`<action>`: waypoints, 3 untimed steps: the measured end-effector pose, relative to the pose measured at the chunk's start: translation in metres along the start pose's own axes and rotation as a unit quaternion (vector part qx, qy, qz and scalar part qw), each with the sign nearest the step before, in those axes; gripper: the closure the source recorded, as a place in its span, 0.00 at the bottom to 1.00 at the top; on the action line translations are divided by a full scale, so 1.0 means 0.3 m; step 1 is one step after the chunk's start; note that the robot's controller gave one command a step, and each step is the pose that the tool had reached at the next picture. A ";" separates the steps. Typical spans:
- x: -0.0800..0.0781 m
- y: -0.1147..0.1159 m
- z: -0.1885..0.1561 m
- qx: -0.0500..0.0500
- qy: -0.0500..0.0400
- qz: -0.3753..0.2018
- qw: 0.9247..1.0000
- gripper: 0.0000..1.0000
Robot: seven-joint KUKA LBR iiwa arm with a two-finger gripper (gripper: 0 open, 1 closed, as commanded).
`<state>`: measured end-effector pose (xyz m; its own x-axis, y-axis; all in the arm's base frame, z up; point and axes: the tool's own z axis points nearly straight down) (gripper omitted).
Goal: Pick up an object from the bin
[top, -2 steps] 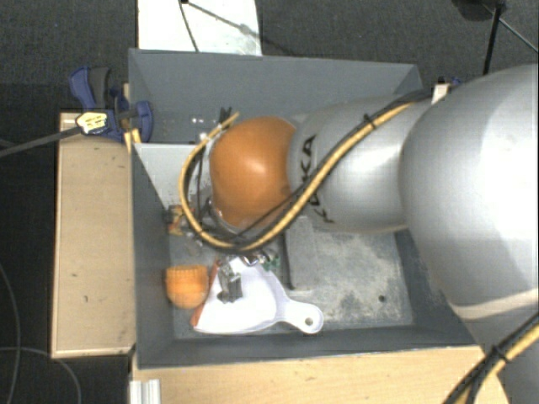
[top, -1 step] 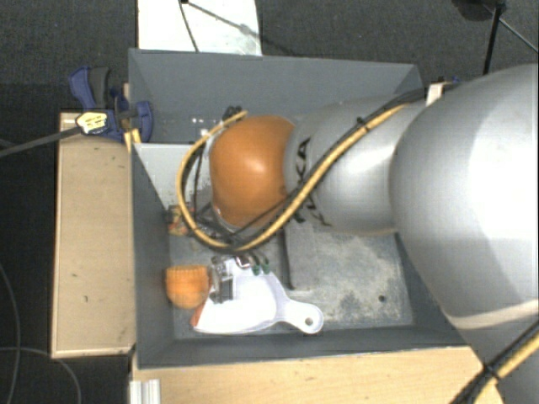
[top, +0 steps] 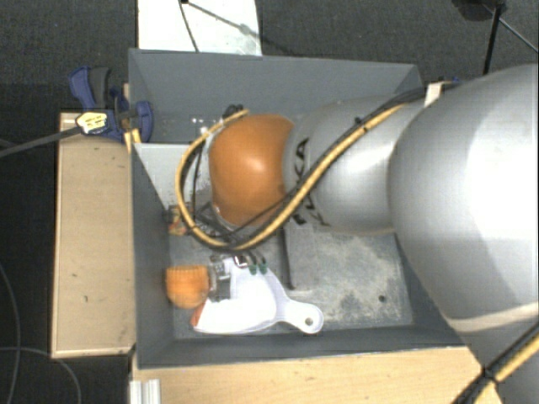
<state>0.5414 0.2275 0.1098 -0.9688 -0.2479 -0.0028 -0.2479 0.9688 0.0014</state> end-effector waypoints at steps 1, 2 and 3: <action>0.025 0.029 -0.016 0.000 0.001 0.008 1.000 0.00; 0.036 0.038 0.036 0.000 0.000 -0.094 0.996 0.00; -0.033 0.015 0.132 0.003 0.002 0.072 0.997 1.00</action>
Offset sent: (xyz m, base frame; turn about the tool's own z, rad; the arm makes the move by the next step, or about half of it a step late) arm -0.0177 0.0082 -0.0317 -0.4287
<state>0.5499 0.2344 0.0702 -0.9944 -0.1059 0.0009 -0.1059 0.9944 -0.0040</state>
